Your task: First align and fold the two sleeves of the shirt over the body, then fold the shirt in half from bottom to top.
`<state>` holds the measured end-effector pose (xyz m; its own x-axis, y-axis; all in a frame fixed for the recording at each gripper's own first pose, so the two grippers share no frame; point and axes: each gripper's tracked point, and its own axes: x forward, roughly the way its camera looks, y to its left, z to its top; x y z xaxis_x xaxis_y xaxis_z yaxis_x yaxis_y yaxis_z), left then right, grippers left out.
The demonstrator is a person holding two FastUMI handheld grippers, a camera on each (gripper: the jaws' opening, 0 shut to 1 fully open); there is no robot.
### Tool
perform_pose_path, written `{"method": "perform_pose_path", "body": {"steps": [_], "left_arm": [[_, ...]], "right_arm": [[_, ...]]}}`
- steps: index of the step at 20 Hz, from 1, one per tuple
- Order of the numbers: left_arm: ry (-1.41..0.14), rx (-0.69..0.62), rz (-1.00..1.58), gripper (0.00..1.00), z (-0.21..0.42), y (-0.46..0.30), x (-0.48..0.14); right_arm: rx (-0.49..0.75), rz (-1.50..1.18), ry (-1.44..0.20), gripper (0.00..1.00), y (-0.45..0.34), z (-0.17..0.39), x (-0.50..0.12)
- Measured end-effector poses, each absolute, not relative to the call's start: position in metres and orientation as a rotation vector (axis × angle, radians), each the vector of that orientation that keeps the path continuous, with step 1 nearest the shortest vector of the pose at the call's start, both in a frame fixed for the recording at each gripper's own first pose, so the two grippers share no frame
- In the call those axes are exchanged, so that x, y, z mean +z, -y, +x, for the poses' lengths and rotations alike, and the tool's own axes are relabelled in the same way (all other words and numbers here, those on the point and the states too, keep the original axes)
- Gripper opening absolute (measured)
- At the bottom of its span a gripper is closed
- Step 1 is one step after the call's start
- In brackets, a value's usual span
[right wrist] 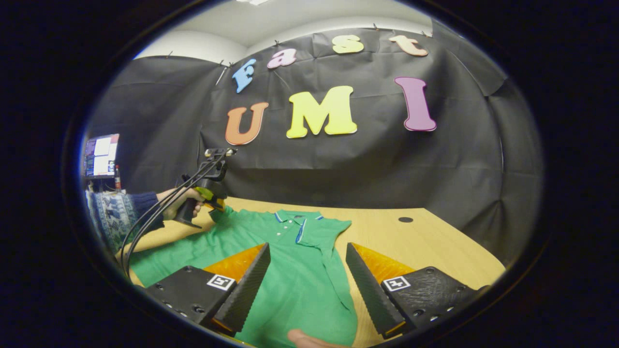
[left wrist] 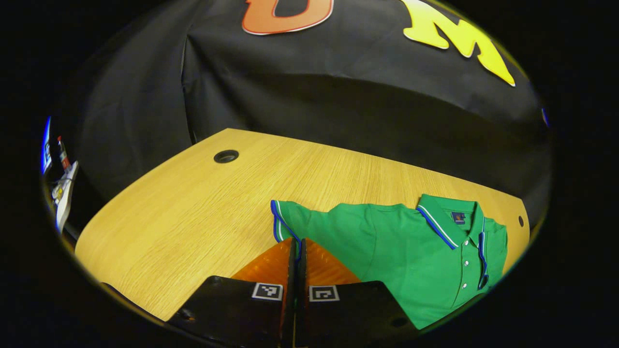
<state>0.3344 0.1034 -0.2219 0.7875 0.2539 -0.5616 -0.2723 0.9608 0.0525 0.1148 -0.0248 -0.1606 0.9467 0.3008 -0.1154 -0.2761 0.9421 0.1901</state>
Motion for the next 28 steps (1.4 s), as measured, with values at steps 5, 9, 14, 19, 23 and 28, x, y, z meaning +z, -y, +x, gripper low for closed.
{"method": "perform_pose_path", "body": {"steps": [5,9,14,19,23,28], "left_arm": [[-0.551,0.225,0.044,0.07,0.352,-0.043,-0.204],[-0.57,0.084,-0.036,0.09,0.354,0.024,-0.211],[-0.583,-0.025,-0.218,0.9,0.339,0.079,-0.205],[-0.523,0.125,-0.025,1.0,0.313,0.043,-0.196],[-0.432,0.099,-0.032,0.99,0.271,0.043,-0.17],[-0.292,0.08,-0.032,1.0,0.193,0.02,-0.125]], "right_arm": [[0.277,0.155,-0.147,0.94,0.027,0.118,-0.163],[0.267,0.164,-0.161,0.96,0.03,0.12,-0.165],[0.244,0.162,-0.185,0.94,0.034,0.123,-0.173],[0.231,0.159,-0.175,0.94,0.035,0.126,-0.171],[0.215,0.167,-0.152,0.95,0.038,0.13,-0.168],[0.221,0.181,-0.162,0.95,0.035,0.131,-0.171]]}}
